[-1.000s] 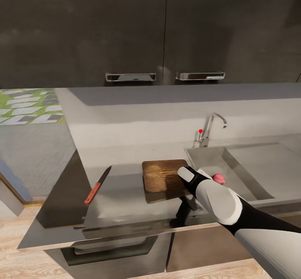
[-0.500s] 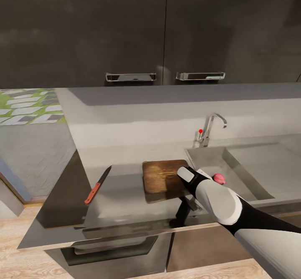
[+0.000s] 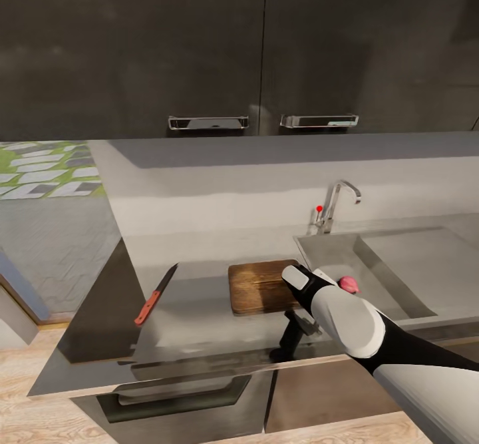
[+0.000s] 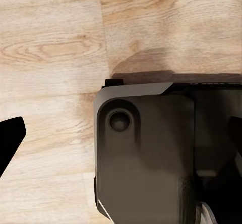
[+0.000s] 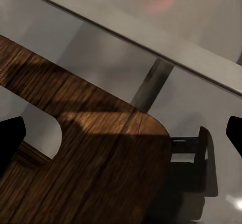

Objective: In the kitchen, take the Vidalia onion out of the sink, dice it on the chopping board with the paring knife, put the diced onion into the bowl on the countertop, then place both the paring knife and the chopping board into the sink.

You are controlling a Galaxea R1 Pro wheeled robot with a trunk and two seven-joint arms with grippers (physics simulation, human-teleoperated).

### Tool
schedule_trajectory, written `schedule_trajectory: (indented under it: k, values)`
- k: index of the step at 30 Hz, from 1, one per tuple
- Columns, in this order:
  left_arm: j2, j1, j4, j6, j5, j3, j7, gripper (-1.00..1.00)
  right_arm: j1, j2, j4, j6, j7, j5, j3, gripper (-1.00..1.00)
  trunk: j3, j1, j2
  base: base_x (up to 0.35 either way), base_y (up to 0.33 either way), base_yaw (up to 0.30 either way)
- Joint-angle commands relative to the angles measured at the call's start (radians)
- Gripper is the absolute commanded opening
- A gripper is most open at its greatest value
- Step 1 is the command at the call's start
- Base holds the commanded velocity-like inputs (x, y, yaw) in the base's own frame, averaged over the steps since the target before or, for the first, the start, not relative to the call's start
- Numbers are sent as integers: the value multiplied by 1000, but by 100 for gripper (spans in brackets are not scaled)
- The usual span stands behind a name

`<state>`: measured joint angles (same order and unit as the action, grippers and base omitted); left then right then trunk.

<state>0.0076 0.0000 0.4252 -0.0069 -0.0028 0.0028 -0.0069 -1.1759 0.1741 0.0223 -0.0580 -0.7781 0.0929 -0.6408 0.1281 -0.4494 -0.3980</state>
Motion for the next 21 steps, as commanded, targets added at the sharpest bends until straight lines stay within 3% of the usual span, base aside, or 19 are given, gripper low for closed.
schedule_trajectory:
  k: [1,14,21]
  values:
    - [0,0,1,-1,0,0,-1,100,-1,0,1,-6,-2,10,4,100,2,-1,-2,0,0,0]
    - [0,0,1,-1,0,0,-1,100,-1,-1,12,-5,0,-2,9,100,2,-1,-2,0,0,0]
    - [0,0,1,-1,0,0,-1,100,-1,0,18,-4,4,-106,15,100,2,-1,-2,0,0,0]
